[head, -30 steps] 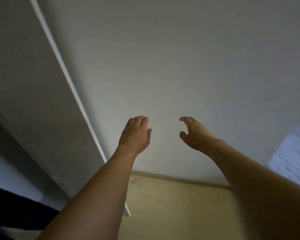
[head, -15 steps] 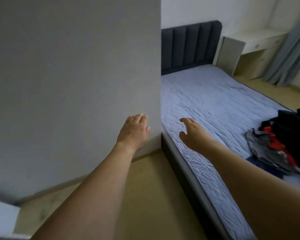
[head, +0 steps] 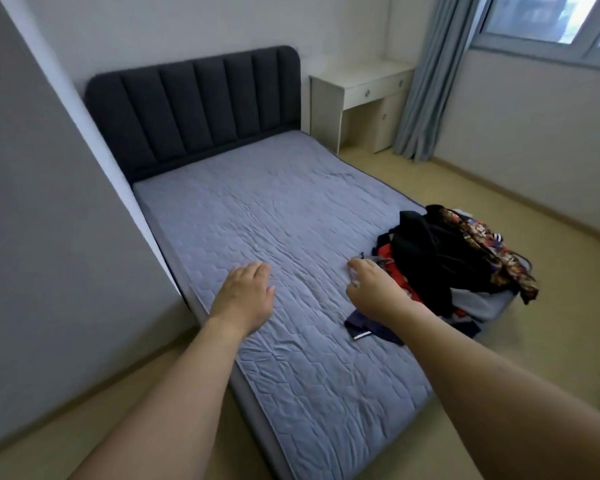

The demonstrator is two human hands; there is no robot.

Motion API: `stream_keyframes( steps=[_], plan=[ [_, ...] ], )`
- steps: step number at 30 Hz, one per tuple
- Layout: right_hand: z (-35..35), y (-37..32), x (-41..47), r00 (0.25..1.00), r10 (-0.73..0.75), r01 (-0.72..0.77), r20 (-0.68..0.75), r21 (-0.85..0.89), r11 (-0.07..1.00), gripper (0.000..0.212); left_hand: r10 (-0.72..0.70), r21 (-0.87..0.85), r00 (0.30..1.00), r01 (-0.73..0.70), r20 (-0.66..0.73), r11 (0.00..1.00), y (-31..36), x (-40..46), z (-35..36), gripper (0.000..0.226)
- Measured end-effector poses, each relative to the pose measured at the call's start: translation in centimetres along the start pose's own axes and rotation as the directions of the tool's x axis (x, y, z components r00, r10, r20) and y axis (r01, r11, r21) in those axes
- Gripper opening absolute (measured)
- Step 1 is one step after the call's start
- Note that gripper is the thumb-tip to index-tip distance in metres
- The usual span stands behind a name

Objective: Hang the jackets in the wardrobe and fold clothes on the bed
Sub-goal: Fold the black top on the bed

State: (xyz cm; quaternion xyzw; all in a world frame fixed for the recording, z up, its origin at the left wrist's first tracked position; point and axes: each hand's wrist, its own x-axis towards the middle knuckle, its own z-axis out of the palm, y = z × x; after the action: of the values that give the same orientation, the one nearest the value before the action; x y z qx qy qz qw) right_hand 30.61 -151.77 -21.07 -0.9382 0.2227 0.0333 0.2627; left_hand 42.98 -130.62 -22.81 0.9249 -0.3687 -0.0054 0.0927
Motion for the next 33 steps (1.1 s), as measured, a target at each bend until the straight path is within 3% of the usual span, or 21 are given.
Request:
stream_keyframes(
  steps=[8, 14, 18, 23, 29, 33],
  plan=[
    [-7.8, 15.6, 3.6, 0.990, 0.127, -0.123, -0.066, 0.058, 0.991, 0.054, -0.008, -0.046, 0.999, 0.010, 0.033, 0.999, 11.2, 13.1, 4.2, 0.050],
    [-14.2, 31.8, 12.2, 0.965, 0.258, -0.248, -0.057, 0.136, 0.959, 0.057, -0.026, -0.249, 0.994, 0.051, 0.102, 0.967, 24.8, 27.0, 10.7, 0.052],
    [-18.3, 44.9, 21.9, 0.957, 0.287, -0.277, -0.038, 0.166, 0.946, 0.058, -0.121, -0.303, 0.977, 0.171, 0.177, 0.938, 32.7, 39.2, 16.9, 0.048],
    [-22.2, 60.4, 35.5, 0.920, 0.393, -0.386, 0.009, 0.208, 0.899, 0.046, -0.270, -0.277, 0.901, 0.370, 0.340, 0.887, 41.7, 54.2, 25.1, 0.046],
    [-19.2, 76.0, 48.0, 0.832, 0.548, -0.540, 0.093, 0.369, 0.757, 0.060, -0.093, -0.320, 0.900, 0.246, 0.425, 0.915, 52.7, 69.9, 38.1, 0.044],
    [-15.5, 85.7, 52.8, 0.828, 0.545, -0.551, 0.131, 0.364, 0.751, 0.049, -0.009, -0.488, 0.928, 0.205, 0.373, 0.849, 58.5, 78.8, 47.0, 0.031]
  ],
)
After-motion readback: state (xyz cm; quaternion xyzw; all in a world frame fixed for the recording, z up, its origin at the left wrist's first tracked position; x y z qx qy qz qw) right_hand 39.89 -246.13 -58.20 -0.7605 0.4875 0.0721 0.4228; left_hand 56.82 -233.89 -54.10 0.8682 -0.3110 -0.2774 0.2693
